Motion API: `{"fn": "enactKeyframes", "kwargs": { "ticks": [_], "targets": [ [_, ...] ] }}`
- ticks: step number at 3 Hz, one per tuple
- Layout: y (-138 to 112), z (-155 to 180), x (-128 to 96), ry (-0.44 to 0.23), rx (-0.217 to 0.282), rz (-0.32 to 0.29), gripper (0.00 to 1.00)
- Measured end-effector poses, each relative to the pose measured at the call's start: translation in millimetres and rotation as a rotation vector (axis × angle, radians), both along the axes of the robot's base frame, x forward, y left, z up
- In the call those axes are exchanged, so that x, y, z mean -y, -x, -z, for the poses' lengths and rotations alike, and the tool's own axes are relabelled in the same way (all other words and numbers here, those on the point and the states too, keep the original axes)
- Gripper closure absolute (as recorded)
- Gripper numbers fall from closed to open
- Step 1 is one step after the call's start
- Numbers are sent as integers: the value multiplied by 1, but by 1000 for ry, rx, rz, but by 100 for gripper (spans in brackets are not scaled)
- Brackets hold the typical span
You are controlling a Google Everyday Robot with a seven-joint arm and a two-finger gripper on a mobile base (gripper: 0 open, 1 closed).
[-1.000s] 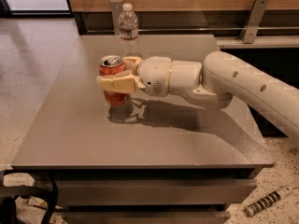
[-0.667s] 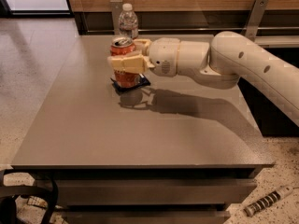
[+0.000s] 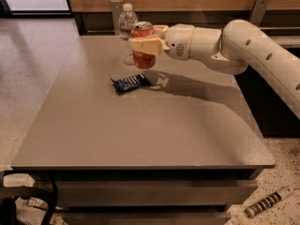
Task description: Move coke can near water bottle
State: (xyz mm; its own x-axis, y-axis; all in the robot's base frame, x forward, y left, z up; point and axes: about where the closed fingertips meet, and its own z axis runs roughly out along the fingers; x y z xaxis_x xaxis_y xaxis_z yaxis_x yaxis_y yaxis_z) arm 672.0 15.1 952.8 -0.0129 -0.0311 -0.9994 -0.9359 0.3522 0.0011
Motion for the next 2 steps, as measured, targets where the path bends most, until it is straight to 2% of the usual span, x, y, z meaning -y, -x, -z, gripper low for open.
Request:
{"fn": "enactKeyframes", "kwargs": {
  "ticks": [1, 2],
  "targets": [
    [-30, 22, 25, -41, -5, 56, 100],
    [-53, 38, 37, -62, 11, 84, 100]
  ]
}}
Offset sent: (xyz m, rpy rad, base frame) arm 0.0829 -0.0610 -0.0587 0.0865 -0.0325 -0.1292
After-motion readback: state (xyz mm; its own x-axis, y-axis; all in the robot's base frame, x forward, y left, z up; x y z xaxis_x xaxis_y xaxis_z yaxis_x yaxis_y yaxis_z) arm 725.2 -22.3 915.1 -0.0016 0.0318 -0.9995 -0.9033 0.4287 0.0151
